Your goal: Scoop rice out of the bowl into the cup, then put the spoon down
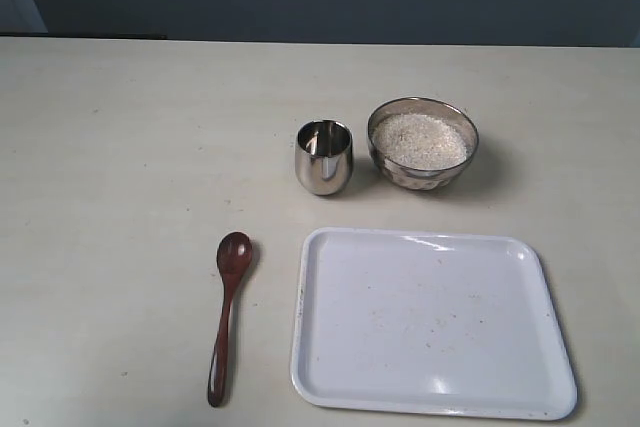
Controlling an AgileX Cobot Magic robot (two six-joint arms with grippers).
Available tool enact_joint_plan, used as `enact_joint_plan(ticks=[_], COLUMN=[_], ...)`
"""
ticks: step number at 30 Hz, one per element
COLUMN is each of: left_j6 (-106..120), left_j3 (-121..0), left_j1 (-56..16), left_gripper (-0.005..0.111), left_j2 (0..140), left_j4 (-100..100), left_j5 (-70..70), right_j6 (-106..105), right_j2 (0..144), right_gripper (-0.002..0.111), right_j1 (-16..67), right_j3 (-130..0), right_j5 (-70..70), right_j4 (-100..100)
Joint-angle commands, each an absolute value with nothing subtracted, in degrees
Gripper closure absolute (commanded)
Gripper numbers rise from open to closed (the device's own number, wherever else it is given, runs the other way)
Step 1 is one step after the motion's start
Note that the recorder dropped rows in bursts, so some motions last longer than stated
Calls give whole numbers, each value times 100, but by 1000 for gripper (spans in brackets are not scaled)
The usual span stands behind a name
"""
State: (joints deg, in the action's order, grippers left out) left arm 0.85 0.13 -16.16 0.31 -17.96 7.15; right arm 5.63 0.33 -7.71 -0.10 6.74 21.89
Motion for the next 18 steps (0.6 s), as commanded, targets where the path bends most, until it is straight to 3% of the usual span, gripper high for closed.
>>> enact_joint_plan(ticks=[1, 11, 18], left_j6=[45, 45, 45], left_j3=[0, 0, 0], left_j1=[-1666, -1666, -1666], left_gripper=[106, 106, 106], left_j2=[0, 0, 0], left_j4=[-1802, -1802, -1802], left_j5=[706, 706, 706], right_j6=[1526, 1464, 1207], right_j2=[0, 0, 301], right_gripper=[109, 109, 109], right_j1=[-802, -792, -792], right_j3=[0, -76, -1880], right_j5=[656, -160, -705], right_j4=[4340, 3924, 1707])
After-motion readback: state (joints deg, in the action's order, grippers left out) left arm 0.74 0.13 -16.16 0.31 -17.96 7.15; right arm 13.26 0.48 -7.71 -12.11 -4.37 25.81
